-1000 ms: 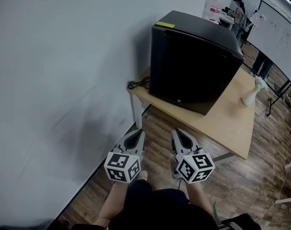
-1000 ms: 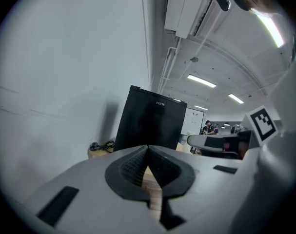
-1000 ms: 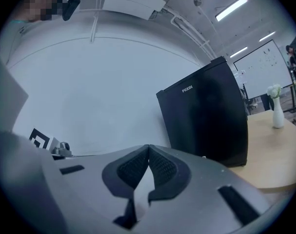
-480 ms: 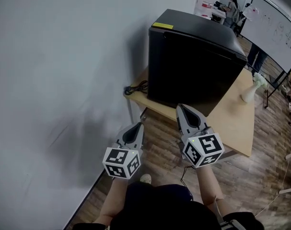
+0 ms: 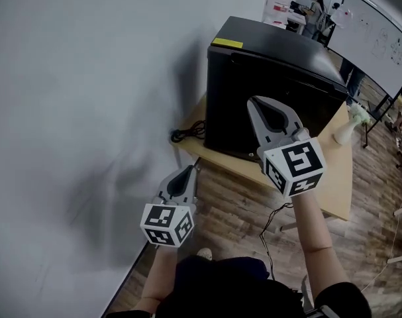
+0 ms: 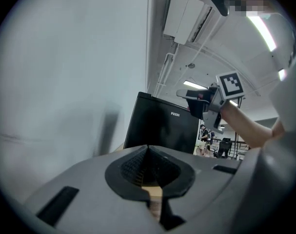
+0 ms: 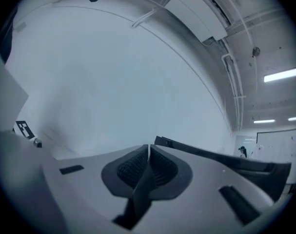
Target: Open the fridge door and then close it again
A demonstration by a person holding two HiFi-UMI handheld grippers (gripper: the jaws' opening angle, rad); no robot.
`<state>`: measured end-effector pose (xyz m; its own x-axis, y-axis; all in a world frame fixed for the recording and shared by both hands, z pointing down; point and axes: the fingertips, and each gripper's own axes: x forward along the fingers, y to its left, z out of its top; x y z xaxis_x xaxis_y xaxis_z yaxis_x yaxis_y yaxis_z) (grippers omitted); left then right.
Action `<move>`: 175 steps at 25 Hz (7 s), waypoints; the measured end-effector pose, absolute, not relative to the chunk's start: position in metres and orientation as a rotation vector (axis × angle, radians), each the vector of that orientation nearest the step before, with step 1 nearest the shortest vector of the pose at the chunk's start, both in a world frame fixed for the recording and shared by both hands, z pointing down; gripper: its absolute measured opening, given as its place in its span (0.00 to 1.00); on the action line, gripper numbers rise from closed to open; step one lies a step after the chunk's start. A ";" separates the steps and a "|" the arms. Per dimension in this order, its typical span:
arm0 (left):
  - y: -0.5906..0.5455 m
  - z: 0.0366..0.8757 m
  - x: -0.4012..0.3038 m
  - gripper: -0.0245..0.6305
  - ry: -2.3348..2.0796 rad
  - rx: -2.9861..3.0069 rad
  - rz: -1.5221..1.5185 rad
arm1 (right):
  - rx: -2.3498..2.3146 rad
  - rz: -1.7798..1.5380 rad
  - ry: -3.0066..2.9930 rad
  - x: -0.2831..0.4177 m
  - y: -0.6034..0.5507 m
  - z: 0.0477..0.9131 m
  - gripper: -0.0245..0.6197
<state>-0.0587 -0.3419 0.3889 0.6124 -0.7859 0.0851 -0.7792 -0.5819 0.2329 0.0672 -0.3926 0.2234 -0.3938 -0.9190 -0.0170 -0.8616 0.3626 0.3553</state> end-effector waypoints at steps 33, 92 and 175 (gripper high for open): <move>-0.411 0.432 -0.058 0.05 -1.218 2.485 -0.081 | 1.083 -0.566 -1.492 0.072 -0.540 0.259 0.23; -0.197 0.429 -0.036 0.05 -1.291 2.469 0.019 | 0.883 -0.863 -1.508 0.073 -0.273 0.251 0.22; -0.075 0.431 0.052 0.05 -0.938 2.662 0.092 | 0.861 -0.966 -1.406 0.245 -0.104 0.254 0.21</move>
